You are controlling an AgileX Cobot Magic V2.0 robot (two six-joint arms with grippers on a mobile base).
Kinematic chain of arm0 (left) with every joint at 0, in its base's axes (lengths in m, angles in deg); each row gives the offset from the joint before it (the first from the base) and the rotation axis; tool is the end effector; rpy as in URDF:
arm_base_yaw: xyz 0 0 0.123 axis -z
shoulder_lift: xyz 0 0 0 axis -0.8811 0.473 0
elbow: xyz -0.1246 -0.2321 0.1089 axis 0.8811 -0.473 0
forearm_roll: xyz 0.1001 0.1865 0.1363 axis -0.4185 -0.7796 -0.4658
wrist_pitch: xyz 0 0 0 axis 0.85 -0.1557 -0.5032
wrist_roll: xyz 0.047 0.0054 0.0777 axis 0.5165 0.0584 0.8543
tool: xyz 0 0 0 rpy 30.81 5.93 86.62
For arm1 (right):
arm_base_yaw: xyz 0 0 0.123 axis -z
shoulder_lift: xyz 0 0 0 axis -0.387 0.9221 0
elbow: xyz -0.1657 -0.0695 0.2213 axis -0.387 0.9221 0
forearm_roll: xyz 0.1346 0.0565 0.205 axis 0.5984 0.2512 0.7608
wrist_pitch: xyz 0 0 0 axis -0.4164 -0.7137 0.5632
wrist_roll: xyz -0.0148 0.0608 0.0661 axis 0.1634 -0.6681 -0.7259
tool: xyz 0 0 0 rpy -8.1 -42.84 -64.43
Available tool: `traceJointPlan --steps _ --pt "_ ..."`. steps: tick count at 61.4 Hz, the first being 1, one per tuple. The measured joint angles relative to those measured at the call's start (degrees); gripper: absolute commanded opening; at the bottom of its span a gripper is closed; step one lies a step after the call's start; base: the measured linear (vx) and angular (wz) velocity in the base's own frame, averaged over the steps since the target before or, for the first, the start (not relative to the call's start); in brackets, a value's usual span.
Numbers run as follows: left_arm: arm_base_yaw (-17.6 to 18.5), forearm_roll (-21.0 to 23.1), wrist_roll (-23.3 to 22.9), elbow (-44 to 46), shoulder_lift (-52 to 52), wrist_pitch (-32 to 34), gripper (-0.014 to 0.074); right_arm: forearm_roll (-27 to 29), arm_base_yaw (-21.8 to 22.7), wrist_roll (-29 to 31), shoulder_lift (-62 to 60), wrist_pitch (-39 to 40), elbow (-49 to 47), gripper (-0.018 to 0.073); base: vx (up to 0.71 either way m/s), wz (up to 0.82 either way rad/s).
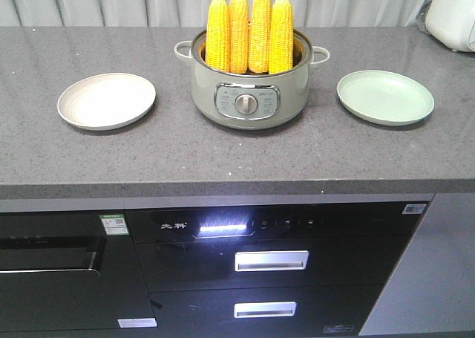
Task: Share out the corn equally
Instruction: 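Approach the counter edge and stop in front of the corn pot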
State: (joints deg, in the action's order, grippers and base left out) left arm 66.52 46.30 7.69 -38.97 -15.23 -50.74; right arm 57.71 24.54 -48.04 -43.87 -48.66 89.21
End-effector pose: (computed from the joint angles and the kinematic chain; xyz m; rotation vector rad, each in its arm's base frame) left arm 0.0565 -0.0054 0.2016 0.0570 1.5345 -0.0843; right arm 0.0558 -0.0015 0.2094 0.0109 1.4479 -0.0348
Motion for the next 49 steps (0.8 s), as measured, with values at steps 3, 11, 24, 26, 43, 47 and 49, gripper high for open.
traceJointPlan --steps 3,11,24,26,43,47,49 --pt "0.0 0.0 0.0 0.0 0.0 0.0 -0.0007 0.0 0.0 0.0 0.0 0.0 0.0 -0.0004 0.08 0.00" --pt "0.0 0.0 0.0 0.0 0.0 0.0 -0.0007 0.0 0.0 0.0 0.0 0.0 0.0 -0.0004 0.08 0.00" --pt "0.0 0.0 0.0 0.0 0.0 0.0 -0.0007 0.0 0.0 0.0 0.0 0.0 0.0 -0.0004 0.08 0.00" --pt "0.0 0.0 0.0 0.0 0.0 0.0 -0.0007 0.0 0.0 0.0 0.0 0.0 0.0 -0.0004 0.08 -0.01" --pt "0.0 0.0 0.0 0.0 0.0 0.0 -0.0007 0.0 0.0 0.0 0.0 0.0 0.0 -0.0004 0.08 -0.01" --pt "0.0 0.0 0.0 0.0 0.0 0.0 -0.0007 0.0 0.0 0.0 0.0 0.0 0.0 -0.0004 0.09 -0.02" --pt "0.0 0.0 0.0 0.0 0.0 0.0 -0.0007 0.0 0.0 0.0 0.0 0.0 0.0 -0.0004 0.09 -0.01"
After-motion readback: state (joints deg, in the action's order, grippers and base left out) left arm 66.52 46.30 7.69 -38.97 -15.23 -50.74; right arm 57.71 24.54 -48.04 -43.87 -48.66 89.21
